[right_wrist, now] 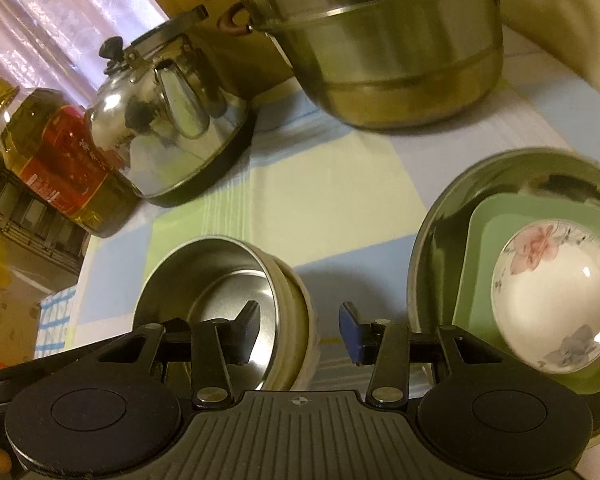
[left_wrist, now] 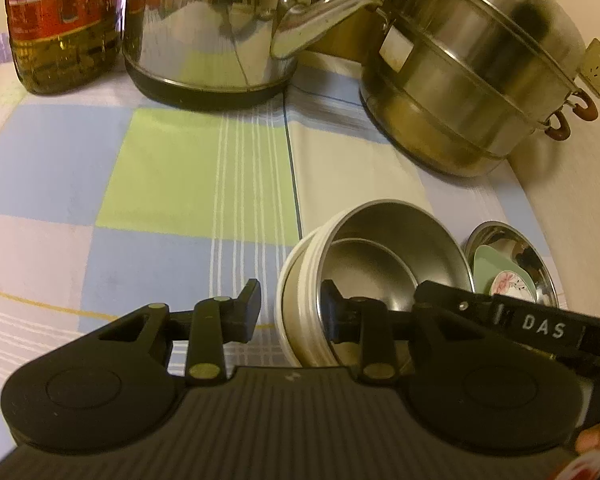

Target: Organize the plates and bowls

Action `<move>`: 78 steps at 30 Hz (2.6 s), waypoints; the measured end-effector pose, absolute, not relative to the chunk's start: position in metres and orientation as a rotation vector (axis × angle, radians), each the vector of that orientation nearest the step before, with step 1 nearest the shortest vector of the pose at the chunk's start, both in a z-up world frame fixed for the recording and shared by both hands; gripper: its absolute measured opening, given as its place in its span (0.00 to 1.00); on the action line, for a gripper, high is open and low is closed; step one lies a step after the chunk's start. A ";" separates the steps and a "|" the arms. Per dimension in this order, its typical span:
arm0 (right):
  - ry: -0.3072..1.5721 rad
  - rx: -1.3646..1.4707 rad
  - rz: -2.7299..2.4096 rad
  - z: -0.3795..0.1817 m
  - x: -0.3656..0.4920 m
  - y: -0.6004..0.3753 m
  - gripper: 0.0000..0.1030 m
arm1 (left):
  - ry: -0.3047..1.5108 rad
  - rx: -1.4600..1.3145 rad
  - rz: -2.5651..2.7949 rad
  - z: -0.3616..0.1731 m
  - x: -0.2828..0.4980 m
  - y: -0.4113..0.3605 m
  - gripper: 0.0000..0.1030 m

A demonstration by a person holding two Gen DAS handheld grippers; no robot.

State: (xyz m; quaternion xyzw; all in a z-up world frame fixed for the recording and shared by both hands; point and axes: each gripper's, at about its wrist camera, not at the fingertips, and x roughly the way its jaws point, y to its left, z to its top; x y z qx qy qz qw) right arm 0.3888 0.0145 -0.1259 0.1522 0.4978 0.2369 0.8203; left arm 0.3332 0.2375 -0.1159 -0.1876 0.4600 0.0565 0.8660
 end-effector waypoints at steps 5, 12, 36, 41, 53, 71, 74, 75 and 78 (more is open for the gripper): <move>1.098 0.383 0.521 -0.136 0.392 0.014 0.31 | 0.977 -0.449 0.090 -0.122 0.334 0.240 0.27; 1.117 0.369 0.487 -0.134 0.390 0.013 0.26 | 0.984 -0.432 0.084 -0.119 0.331 0.234 0.27; 1.220 0.390 0.317 -0.115 0.288 -0.094 0.25 | 1.098 -0.360 -0.106 -0.121 0.256 0.125 0.28; 1.213 0.411 0.295 -0.114 0.273 -0.113 0.25 | 1.089 -0.331 -0.119 -0.119 0.248 0.105 0.28; 1.075 0.386 0.347 -0.088 0.249 -0.132 0.57 | 0.948 -0.226 -0.046 -0.086 0.232 0.097 0.27; 0.961 0.257 0.451 -0.047 0.147 -0.175 0.60 | 0.908 -0.125 -0.040 -0.036 0.112 0.037 0.29; 0.978 0.317 0.481 -0.049 0.134 -0.188 0.60 | 0.923 -0.133 -0.031 -0.037 0.094 0.028 0.29; 0.985 0.325 0.487 -0.048 0.132 -0.192 0.60 | 0.926 -0.134 -0.032 -0.038 0.088 0.025 0.29; 1.004 0.318 0.494 -0.048 0.124 -0.198 0.60 | 0.931 -0.128 -0.020 -0.038 0.075 0.015 0.29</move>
